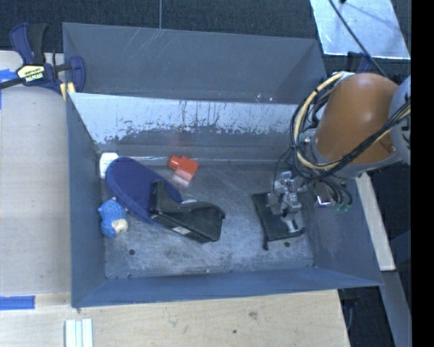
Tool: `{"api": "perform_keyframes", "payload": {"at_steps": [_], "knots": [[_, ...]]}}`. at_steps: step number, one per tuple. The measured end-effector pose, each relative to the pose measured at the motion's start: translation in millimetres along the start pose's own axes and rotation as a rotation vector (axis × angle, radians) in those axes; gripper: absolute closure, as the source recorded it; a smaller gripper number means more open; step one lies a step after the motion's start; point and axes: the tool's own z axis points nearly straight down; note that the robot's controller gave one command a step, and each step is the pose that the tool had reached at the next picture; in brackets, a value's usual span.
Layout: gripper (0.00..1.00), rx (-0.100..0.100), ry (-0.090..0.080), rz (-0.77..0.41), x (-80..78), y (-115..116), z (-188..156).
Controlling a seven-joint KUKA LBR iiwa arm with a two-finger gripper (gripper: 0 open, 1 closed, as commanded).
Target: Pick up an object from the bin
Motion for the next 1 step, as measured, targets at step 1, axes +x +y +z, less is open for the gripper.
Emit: {"api": "perform_keyframes", "payload": {"at_steps": [1], "knots": [[0.0,0.002,-0.004,0.003,-0.2,-2.1,-3.1]]}}
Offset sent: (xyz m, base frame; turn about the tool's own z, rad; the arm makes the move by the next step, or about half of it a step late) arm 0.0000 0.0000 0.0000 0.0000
